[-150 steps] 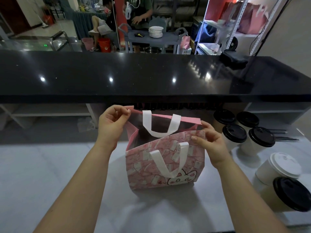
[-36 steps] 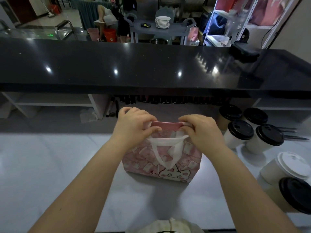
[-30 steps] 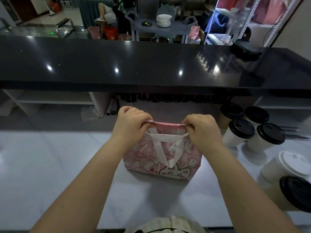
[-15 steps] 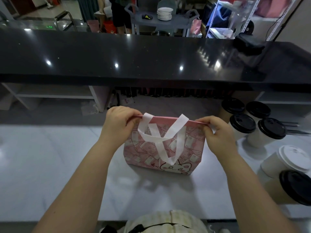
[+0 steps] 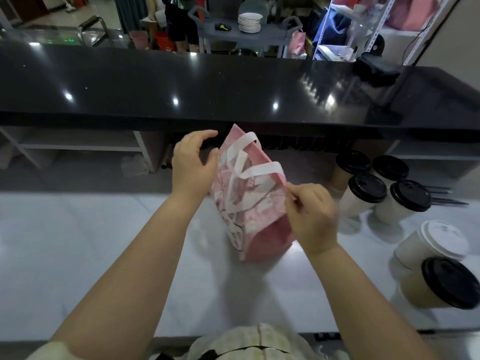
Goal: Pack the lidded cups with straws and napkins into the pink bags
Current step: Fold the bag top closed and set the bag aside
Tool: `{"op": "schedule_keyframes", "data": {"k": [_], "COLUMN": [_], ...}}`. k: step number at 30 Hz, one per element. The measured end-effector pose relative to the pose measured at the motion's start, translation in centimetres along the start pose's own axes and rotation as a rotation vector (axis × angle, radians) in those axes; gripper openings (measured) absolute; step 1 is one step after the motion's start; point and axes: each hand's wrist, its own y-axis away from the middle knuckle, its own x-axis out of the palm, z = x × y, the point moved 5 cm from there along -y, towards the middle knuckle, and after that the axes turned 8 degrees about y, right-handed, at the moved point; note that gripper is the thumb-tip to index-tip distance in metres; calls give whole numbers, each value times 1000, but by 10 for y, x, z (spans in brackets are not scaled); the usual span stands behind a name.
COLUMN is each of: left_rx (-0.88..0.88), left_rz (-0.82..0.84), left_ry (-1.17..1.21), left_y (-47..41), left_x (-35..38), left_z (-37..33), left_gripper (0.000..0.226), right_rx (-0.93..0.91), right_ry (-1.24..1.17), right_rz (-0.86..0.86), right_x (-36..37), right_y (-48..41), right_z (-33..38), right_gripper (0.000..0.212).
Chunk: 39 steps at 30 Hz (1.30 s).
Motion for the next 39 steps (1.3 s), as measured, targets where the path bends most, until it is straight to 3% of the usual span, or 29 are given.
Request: {"op": "schedule_keyframes", "data": {"k": [3,6,11,14,21,26,31,39], "left_rx": [-28,-24,41,-10,-190,-278,-249,-252], "left_rz": [-32,-8,116,112,-39,-87,-71,-225], "left_ry": [186,227,108,38,87,46,-99,-211], "left_y": [39,81,133,159,180,181,169,167], "left_x": [-3,1,22,33,42,50,51,59], "left_z": [-3,0,9,17,12,7,3,-4], "left_gripper": [24,18,51,64,63,70,75,51], "right_rx": [75,272,292,337,281,366,387,470], "right_ry": [-135,-320,-579,-624,-602,-574,-515,-482], "right_rz": [134,251,471,546,599,696,713,671], "right_x": [18,28,32,33,35,47,59,61], "right_y": [9,10,32,52,73,87,86,82], "right_z": [15,12,-7,-27,-55,-62,-61,-51], "right_gripper": [11,16,53,65,70,79,71,48]}}
